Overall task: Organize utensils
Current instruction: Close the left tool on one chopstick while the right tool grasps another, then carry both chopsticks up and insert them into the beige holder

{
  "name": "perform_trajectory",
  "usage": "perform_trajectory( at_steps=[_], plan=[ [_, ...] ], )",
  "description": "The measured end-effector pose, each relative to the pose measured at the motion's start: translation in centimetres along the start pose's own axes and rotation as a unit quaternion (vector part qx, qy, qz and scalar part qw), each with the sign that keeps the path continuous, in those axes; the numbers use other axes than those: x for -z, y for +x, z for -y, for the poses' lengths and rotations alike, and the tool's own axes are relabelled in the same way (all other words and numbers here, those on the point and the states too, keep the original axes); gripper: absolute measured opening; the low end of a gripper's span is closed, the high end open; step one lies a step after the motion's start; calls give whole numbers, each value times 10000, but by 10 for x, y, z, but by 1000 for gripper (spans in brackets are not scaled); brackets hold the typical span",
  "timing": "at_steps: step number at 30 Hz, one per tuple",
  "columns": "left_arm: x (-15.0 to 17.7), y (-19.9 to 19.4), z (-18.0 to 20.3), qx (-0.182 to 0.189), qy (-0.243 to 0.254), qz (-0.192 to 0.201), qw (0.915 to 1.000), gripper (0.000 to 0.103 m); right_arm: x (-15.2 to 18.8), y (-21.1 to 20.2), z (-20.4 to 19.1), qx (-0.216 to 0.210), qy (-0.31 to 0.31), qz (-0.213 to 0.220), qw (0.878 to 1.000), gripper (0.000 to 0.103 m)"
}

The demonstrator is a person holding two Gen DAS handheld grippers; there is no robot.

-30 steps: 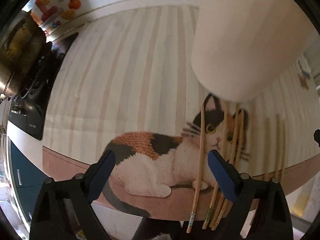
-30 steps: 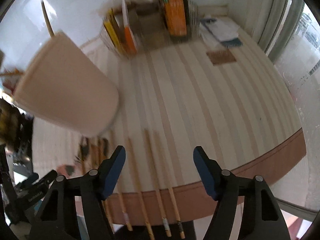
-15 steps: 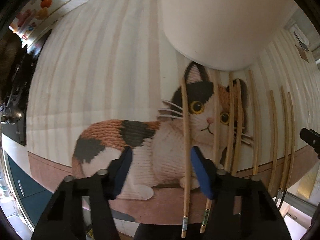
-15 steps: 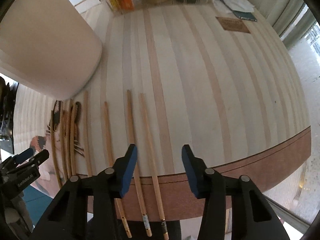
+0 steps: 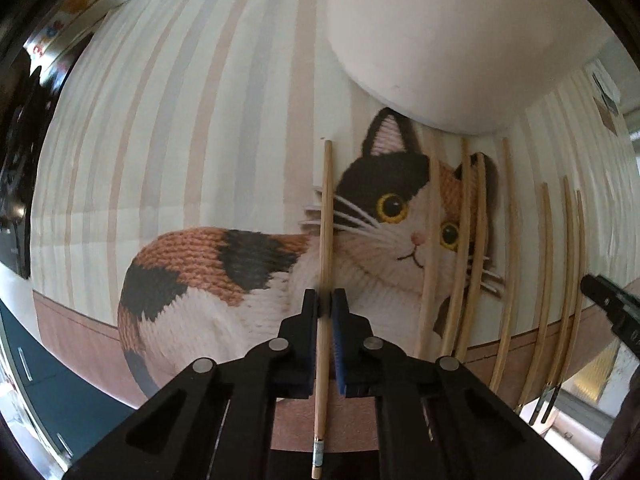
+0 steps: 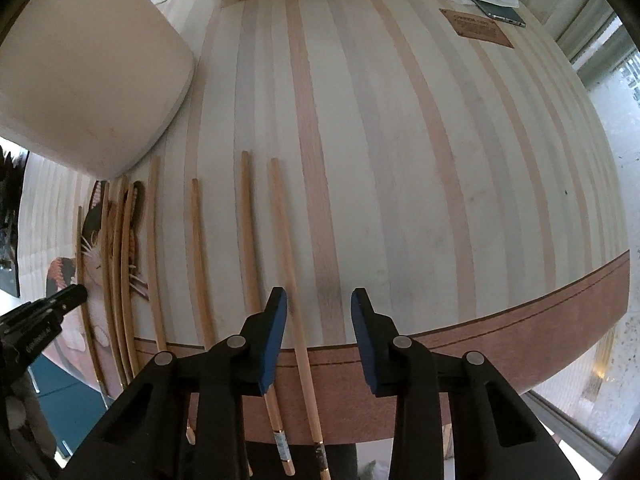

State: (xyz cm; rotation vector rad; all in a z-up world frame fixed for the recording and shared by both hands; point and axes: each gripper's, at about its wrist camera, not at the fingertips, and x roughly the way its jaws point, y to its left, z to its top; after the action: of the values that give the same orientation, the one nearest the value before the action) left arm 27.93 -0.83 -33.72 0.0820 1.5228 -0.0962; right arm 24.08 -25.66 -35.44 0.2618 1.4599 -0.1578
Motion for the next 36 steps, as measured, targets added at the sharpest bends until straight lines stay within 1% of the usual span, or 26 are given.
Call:
perform_trajectory(
  at_steps=[2, 4, 6, 7, 8, 10, 11, 14, 17, 18, 19, 20, 25, 27, 29, 30, 32, 33, 36],
  plan=[
    [-2, -1, -9, 71, -127, -31, 9999, 5, 2, 4, -1, 45, -77, -43, 10000, 29],
    [-2, -2, -17, 240, -349, -76, 9991, 5, 4, 7, -3, 146, -167, -34, 9997, 26],
    [-4, -2, -26, 353, -438, -107, 9984, 5, 7, 9, -5, 264, -253, -24, 9993, 19],
    [-4, -3, -29, 409, -467, -124, 9980, 5, 8, 9, -5, 356, -291, -16, 9989, 12],
    [-6, -3, -32, 421, -455, -134, 9980, 6, 10, 9, -4, 465, -310, -12, 9984, 9],
    [-5, -3, -31, 379, -324, -188, 9986, 7, 12, 9, -4, 531, -261, -20, 9982, 9],
    [-8, -3, -39, 358, -256, -200, 9988, 7, 13, 10, -3, 519, -223, -45, 9984, 9],
    [-8, -5, -33, 261, -118, -197, 9994, 7, 13, 10, 1, 502, -259, -141, 9983, 9],
    [-9, -5, -27, 169, -121, -212, 9996, 7, 10, 9, 0, 591, -358, -190, 9974, 9],
    [-2, -8, -20, 132, -93, -204, 9997, 6, 7, 10, -1, 609, -378, -190, 9972, 9],
    [-2, -9, -19, 82, -51, -192, 9998, 5, 5, 12, -4, 617, -382, -192, 9972, 9],
    [2, -8, -9, 51, -38, -176, 9998, 5, 2, 13, -6, 619, -373, -204, 9972, 9],
    [-2, -13, -4, -31, -72, -74, 9999, 4, -2, 18, -13, 642, -348, -211, 9971, 8],
    [3, -12, 1, -94, -134, 0, 9999, 4, -2, 18, -16, 627, -312, -189, 9974, 7],
    [5, -19, -2, -135, -176, 119, 9997, 4, -2, 17, -20, 615, -267, -134, 9977, 7],
    [5, -23, -3, -162, -189, 192, 9995, 4, -1, 17, -16, 609, -255, -97, 9978, 7],
    [5, -36, -5, -178, -232, 347, 9990, 4, 2, 10, -19, 622, -254, 103, 9977, 7],
    [5, -42, -6, -156, -259, 410, 9987, 4, -3, 5, -17, 617, -263, 204, 9975, 7],
    [4, -63, -4, -99, -289, 621, 9976, 4, -3, -14, -26, 586, -305, 479, 9967, 7]
  ],
)
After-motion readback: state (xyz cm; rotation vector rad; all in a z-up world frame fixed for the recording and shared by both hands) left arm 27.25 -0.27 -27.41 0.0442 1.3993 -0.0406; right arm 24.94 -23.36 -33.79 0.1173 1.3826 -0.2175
